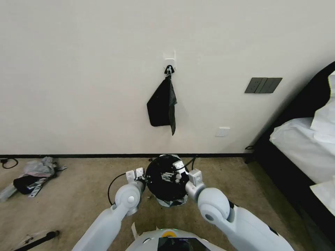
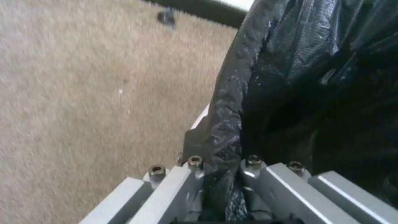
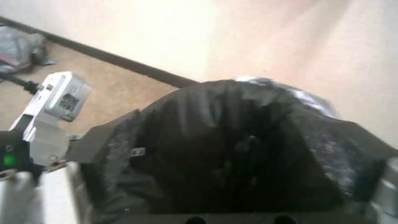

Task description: Place a trash bag onto the trash bin.

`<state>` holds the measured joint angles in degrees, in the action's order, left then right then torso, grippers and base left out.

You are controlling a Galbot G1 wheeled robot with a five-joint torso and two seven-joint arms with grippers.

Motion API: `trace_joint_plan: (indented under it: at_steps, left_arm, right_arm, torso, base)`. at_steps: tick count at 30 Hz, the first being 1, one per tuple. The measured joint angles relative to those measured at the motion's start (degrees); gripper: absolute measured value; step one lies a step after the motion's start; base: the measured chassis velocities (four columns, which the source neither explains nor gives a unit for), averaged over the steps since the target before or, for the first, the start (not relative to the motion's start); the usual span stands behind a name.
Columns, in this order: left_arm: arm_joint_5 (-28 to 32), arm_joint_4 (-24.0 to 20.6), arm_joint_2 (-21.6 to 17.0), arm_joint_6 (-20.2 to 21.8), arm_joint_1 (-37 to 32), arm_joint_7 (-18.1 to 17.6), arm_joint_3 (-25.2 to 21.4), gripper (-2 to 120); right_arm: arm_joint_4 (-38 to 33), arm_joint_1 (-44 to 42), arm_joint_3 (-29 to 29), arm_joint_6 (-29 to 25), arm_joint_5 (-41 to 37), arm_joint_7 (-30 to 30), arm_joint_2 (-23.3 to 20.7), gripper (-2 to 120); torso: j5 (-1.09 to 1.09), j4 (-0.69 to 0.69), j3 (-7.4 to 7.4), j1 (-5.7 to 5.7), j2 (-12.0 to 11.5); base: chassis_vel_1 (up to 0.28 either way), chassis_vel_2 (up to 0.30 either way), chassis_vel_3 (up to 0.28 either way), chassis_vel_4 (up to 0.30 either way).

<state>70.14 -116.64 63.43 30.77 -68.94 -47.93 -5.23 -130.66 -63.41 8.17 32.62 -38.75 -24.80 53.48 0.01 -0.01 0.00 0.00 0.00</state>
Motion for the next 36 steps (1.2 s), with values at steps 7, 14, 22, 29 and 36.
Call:
trace_joint_plan:
  at_steps: [7, 14, 22, 29, 36]
  left_arm:
    - [1.58, 1.95, 0.43, 0.59, -0.27, 0.01, -0.11, 0]
    - [1.59, 1.8, 0.37, 0.7, -0.47, 0.21, -0.12, 4]
    - [0.87, 1.22, 0.05, 0.69, -1.03, 0.89, -0.75, 34]
    - [-0.09, -1.62, -1.43, 2.46, -2.24, 2.05, -1.95, 61]
    - [-6.67, -6.45, -3.03, 3.42, -5.0, 4.95, -3.86, 83]
  right_arm:
    - [-0.7, -4.07, -2.77, -0.93, 2.85, 0.88, 0.83, 100]
    - [-0.71, -5.19, -3.49, -1.05, 3.38, 0.91, 1.06, 100]
    - [-1.03, -5.73, -3.98, -1.06, 3.42, 1.1, 0.96, 100]
    - [-1.32, -7.25, -5.55, -1.95, 4.3, 2.0, 1.2, 100]
    - [-1.3, -9.84, -8.54, -4.53, 6.64, 3.89, 2.42, 100]
  torso:
    - [-0.01, 0.01, 0.0, 0.0, 0.0]
    - [-0.02, 0.01, 0.0, 0.0, 0.0]
    - [-0.01, 0.01, 0.0, 0.0, 0.0]
    - [-0.01, 0.01, 0.0, 0.0, 0.0]
    - [-0.02, 0.0, 0.0, 0.0, 0.0]
  base:
    - [0.0, 0.0, 0.0, 0.0]
    - [0.0, 0.0, 0.0, 0.0]
    - [0.0, 0.0, 0.0, 0.0]
    - [0.0, 0.0, 0.0, 0.0]
    - [0.0, 0.0, 0.0, 0.0]
